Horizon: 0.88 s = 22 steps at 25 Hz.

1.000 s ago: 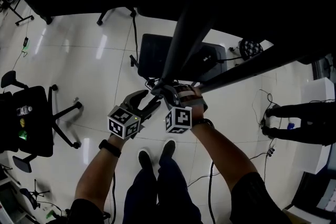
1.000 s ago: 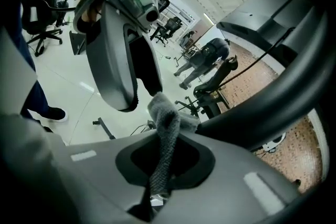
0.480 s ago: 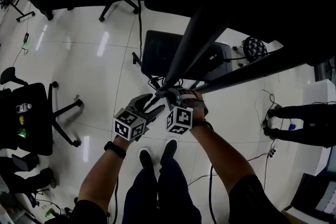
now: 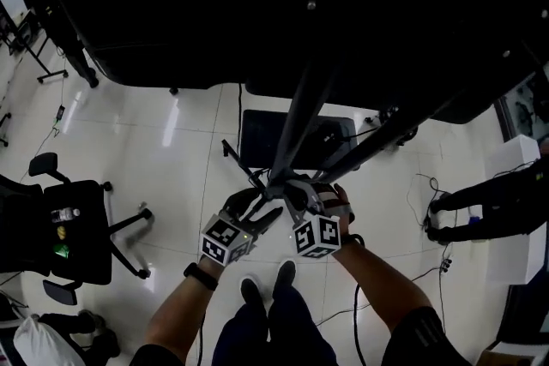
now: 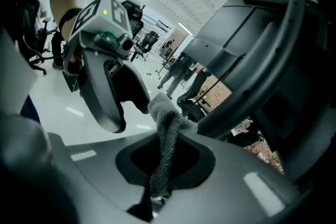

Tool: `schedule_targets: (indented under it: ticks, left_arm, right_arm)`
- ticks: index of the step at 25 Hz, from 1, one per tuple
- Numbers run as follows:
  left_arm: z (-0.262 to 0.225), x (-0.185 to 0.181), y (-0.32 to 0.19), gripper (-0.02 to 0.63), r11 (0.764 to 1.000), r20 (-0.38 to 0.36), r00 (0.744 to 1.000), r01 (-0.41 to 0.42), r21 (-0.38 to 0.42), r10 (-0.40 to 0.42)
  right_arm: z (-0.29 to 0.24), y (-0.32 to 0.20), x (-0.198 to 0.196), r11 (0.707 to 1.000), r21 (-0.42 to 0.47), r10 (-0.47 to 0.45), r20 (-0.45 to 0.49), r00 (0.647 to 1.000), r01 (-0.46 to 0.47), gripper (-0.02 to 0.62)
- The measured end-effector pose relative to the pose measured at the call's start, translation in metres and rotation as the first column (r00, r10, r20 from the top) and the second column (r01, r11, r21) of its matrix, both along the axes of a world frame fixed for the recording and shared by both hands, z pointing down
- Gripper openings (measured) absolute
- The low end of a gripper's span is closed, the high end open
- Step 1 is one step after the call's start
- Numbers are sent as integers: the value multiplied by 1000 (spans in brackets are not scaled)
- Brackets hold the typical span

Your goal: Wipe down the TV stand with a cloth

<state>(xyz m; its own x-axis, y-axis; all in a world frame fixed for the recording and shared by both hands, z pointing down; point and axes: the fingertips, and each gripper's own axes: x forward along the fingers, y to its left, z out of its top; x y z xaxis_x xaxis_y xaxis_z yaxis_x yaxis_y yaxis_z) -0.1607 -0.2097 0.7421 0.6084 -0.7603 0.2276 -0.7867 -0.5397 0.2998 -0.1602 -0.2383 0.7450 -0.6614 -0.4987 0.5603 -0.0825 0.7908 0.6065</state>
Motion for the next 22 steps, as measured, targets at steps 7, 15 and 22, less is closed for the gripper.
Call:
schedule_targets:
  ticks: [7,15,22]
  left_arm:
    - [-135,21,27,305,980,74,993,-100,174,88]
    - [-247,58,53,305,922,146,976,-201,331,161]
    - [-330,89,55,305,854,208,960,-265,448,189]
  right_arm:
    - [-163,4,26,994,91,51,147,988,-65,26]
    - [-294,1,67,976,161,104,261,960,-149,26]
    - [-401,-9,111,953,203,144,358,923,-227,26]
